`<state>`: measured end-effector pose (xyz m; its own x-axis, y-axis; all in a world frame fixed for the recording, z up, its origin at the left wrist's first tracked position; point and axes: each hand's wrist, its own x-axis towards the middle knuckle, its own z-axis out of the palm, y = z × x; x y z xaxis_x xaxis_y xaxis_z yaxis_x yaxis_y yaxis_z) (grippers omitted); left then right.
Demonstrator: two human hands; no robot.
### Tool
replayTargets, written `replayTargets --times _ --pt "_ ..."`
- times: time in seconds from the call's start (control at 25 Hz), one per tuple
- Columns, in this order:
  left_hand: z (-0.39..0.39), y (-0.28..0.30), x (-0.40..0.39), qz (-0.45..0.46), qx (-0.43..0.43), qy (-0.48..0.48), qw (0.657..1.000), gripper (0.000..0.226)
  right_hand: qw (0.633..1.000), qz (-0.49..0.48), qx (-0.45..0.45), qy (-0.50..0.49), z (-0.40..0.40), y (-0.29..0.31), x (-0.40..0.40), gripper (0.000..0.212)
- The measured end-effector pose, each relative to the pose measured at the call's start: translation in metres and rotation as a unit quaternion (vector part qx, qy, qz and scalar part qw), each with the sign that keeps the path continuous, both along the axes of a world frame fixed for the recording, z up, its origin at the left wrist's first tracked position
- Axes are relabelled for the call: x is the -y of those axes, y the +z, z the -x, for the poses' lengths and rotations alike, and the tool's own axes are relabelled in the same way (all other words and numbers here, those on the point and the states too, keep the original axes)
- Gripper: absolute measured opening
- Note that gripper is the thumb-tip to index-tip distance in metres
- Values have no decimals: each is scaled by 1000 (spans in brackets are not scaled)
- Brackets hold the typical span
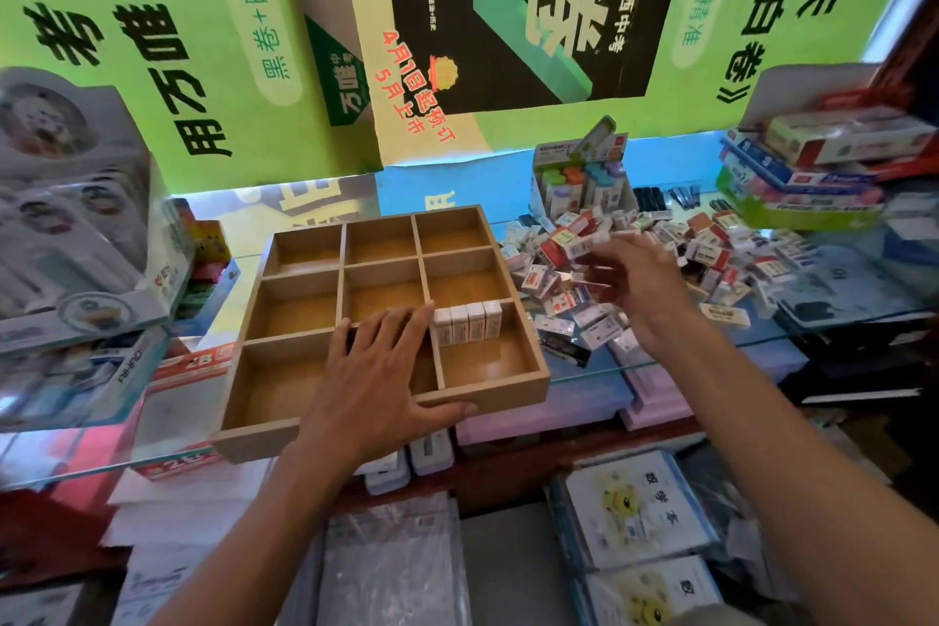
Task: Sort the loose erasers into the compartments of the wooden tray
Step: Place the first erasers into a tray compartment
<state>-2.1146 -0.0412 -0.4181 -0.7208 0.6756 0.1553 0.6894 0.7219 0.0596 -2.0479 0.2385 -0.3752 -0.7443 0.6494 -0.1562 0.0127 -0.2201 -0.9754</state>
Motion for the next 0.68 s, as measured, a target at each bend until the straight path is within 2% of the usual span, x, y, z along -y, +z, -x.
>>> replayTargets --times 0.08,0.28,0.44,0.68 --pt "-1 -1 0 -3 -7 1 1000 118 995 80 -7 51 -7 3 5 9" --pt "-2 1 1 -4 -6 3 1000 116 985 139 -33 98 -11 7 23 14" --pt "-1 0 0 -11 7 3 1000 116 960 231 -40 156 -13 4 32 21" --pt "-1 0 1 -6 4 5 1000 116 973 192 -10 126 -7 -2 39 34"
